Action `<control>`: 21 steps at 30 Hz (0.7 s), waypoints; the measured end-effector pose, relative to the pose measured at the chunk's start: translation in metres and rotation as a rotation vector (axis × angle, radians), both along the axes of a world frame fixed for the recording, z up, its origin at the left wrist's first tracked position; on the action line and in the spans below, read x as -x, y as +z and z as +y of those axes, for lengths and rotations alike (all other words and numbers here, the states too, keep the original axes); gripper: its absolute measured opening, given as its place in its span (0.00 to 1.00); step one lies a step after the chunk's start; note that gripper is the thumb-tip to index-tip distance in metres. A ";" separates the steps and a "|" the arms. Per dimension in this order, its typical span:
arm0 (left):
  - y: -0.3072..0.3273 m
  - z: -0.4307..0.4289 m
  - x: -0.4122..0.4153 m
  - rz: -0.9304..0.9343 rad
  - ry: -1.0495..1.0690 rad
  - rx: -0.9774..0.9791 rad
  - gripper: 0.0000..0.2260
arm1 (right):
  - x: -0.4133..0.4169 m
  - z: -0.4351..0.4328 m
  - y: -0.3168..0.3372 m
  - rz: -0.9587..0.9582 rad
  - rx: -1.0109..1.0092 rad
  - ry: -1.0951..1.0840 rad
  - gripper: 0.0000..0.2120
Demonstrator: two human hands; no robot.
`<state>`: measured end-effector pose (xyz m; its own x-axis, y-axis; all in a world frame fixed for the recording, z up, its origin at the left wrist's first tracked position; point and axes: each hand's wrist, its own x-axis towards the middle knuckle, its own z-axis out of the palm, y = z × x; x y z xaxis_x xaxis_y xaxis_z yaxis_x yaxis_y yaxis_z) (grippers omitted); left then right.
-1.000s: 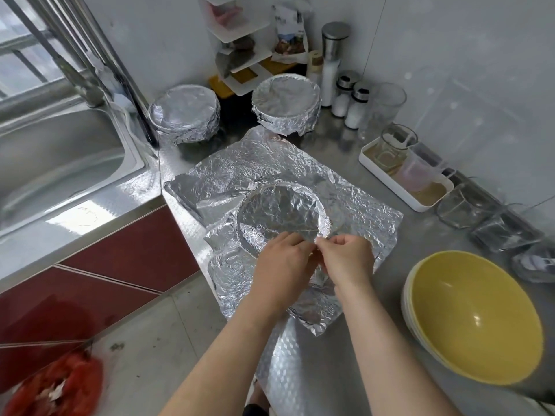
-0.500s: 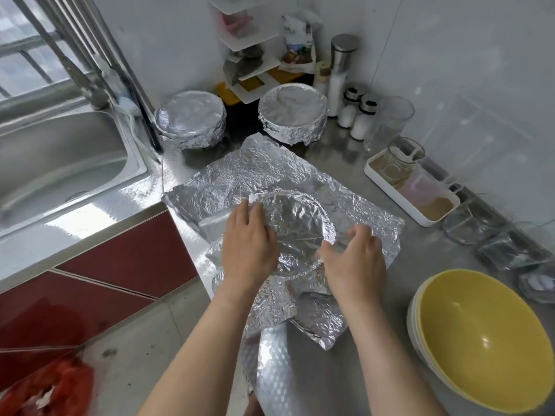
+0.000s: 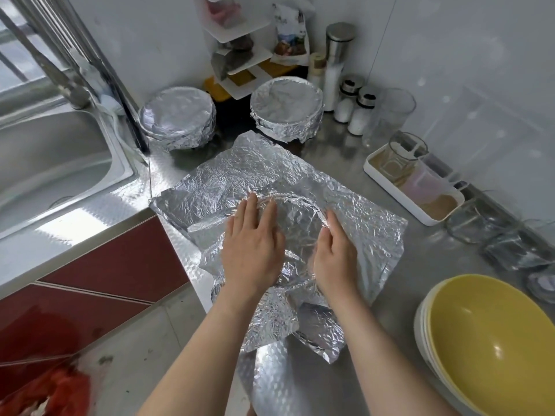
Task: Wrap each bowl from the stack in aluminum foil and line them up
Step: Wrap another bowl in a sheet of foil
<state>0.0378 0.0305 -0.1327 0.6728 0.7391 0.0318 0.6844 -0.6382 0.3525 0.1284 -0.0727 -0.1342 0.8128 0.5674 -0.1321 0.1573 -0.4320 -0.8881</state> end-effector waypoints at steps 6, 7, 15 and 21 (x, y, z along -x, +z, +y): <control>-0.002 -0.003 -0.003 -0.004 0.025 -0.010 0.21 | -0.005 0.001 -0.012 0.137 -0.082 -0.083 0.21; -0.002 -0.003 -0.003 0.000 0.025 -0.008 0.21 | -0.005 0.000 -0.012 0.141 -0.079 -0.081 0.21; -0.001 -0.004 -0.001 0.048 0.014 -0.048 0.21 | -0.029 0.016 0.009 -0.276 0.091 0.175 0.23; 0.002 -0.003 -0.001 0.014 0.014 -0.022 0.24 | -0.045 0.040 0.009 -0.263 0.173 0.360 0.20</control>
